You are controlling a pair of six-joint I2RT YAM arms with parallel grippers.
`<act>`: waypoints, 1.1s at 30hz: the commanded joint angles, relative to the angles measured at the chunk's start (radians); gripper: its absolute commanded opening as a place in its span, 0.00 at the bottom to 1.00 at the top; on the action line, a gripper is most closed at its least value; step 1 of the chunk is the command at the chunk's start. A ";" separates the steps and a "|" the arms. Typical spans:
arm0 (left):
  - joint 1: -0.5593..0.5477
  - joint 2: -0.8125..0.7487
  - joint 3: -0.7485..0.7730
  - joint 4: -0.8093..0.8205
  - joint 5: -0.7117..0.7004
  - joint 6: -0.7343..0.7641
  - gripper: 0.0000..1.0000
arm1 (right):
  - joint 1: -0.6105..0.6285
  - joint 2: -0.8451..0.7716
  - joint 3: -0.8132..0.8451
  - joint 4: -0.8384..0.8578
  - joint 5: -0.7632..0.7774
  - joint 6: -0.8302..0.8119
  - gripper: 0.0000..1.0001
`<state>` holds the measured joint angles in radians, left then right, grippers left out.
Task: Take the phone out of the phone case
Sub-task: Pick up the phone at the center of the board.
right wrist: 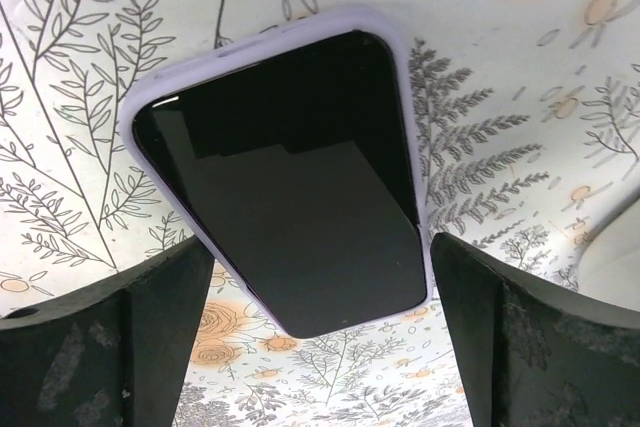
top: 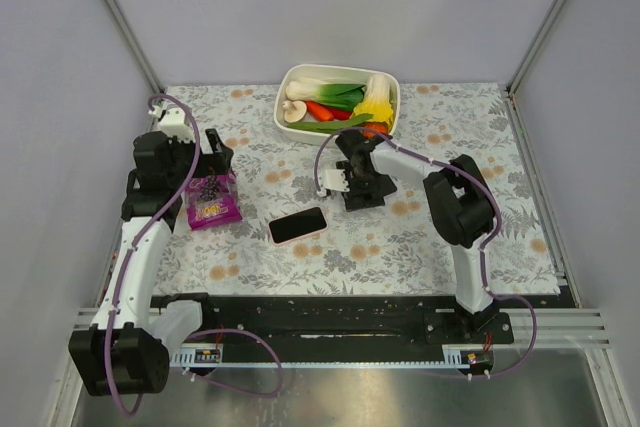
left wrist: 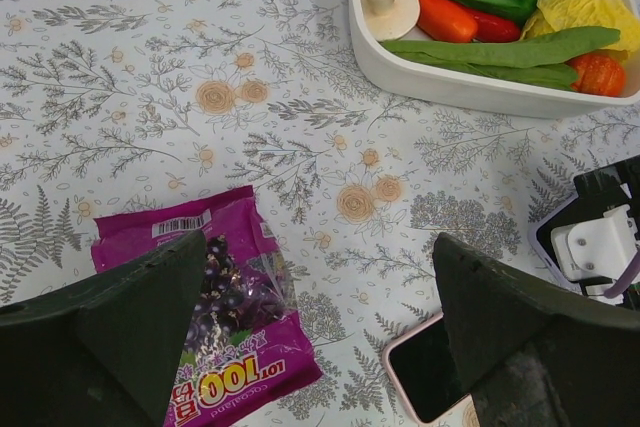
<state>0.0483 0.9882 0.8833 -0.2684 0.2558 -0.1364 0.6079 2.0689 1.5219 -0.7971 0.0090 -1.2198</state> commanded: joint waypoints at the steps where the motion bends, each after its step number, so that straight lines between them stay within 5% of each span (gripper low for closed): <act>1: 0.012 0.010 0.025 0.044 -0.009 0.008 0.99 | -0.002 0.028 0.032 -0.050 -0.004 -0.089 0.98; 19: 0.013 0.046 0.040 0.035 -0.018 0.017 0.99 | 0.013 0.151 0.195 -0.217 -0.102 -0.103 0.88; 25: 0.012 0.035 0.042 0.028 -0.013 0.020 0.99 | 0.033 0.160 0.204 -0.231 -0.103 -0.083 0.77; 33: 0.012 0.032 0.040 0.026 -0.007 0.015 0.99 | 0.044 0.139 0.202 -0.226 -0.176 0.012 0.38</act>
<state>0.0547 1.0359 0.8833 -0.2695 0.2501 -0.1280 0.6189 2.1975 1.7073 -0.9977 -0.0200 -1.2873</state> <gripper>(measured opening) 0.988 0.851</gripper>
